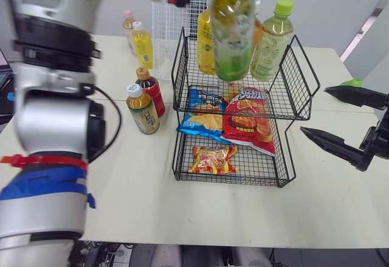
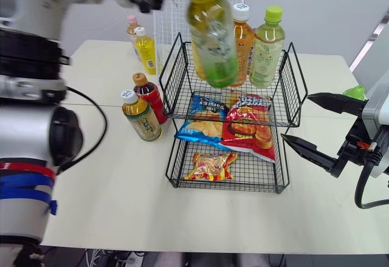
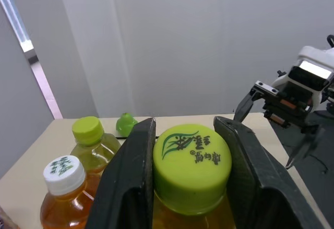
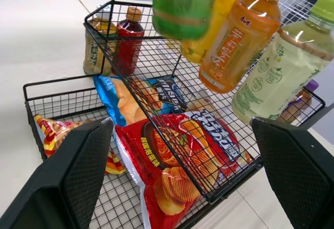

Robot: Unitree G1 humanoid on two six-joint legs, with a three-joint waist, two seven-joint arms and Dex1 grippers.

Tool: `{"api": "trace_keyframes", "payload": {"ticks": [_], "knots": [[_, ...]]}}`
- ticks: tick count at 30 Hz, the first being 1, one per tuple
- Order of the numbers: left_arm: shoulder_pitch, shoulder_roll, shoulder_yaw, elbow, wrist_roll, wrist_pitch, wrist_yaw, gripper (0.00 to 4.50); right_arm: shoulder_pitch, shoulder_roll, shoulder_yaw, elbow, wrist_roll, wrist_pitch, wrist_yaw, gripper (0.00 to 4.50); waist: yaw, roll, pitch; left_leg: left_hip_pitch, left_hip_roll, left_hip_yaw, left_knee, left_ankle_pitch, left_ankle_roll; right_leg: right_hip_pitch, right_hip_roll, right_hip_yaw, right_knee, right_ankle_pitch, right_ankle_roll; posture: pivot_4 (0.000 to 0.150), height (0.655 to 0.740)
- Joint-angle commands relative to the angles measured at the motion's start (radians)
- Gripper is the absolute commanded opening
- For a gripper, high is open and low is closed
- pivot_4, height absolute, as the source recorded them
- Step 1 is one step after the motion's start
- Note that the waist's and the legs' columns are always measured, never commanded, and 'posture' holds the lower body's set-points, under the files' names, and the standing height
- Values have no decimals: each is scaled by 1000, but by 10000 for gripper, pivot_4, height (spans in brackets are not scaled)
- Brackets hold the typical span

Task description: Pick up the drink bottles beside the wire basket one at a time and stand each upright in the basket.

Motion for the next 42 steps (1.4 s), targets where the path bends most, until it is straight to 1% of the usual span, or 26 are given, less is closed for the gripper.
{"api": "trace_keyframes", "payload": {"ticks": [1,8,11,19,28,29,31,36,37,42], "knots": [[-25,-59,43,42,28,-68,35,13589,18,8,-62,-10,0,-22,-6,45000,-3,0,0,0,0,0,0,0,0,0,0,0,0,0,0,1500,7360],[-9,-188,43,107,76,-103,58,13589,63,20,-83,-3,-28,-56,22,45000,-2,1,0,0,0,0,0,0,0,0,1,1,0,0,0,1500,7360],[-11,-226,37,144,100,-123,54,13589,74,25,-81,-6,-34,-71,23,45000,-2,1,0,0,0,0,1,0,0,0,1,1,0,0,0,1500,7360],[-42,-272,24,260,176,-192,18,13589,84,24,-74,-12,-38,-87,19,45000,-3,1,0,1,0,0,0,0,0,0,1,1,1,0,0,1500,7360],[-58,-283,28,300,211,-207,-56,13589,52,2,-46,-14,-22,-77,-20,45000,-3,1,0,1,0,0,1,0,0,1,1,1,1,0,0,1500,7360],[-60,-282,30,299,212,-209,-65,21088,48,-1,-42,-13,-20,-77,-24,45000,-3,1,0,1,0,0,1,0,0,1,1,1,1,0,0,1500,7360],[-63,-278,35,297,211,-209,-77,26467,39,-5,-34,-13,-16,-77,-35,45000,-3,1,0,1,0,0,1,0,0,1,1,1,1,0,0,1500,7360],[-64,-252,43,276,209,-198,-108,42983,14,-14,-18,-10,-5,-76,-62,45000,-3,1,0,1,0,0,1,0,0,1,1,1,1,0,0,1500,7360],[-64,-244,44,269,207,-193,-116,44688,10,-16,-14,-8,-4,-78,-66,45000,-3,1,0,1,0,0,1,0,0,1,1,1,2,0,0,1500,7360],[-59,-187,45,224,203,-159,-162,44688,-2,-23,-5,4,-19,-86,-66,45000,-3,2,0,1,0,0,1,0,0,1,1,1,2,0,0,1500,7360]]}}
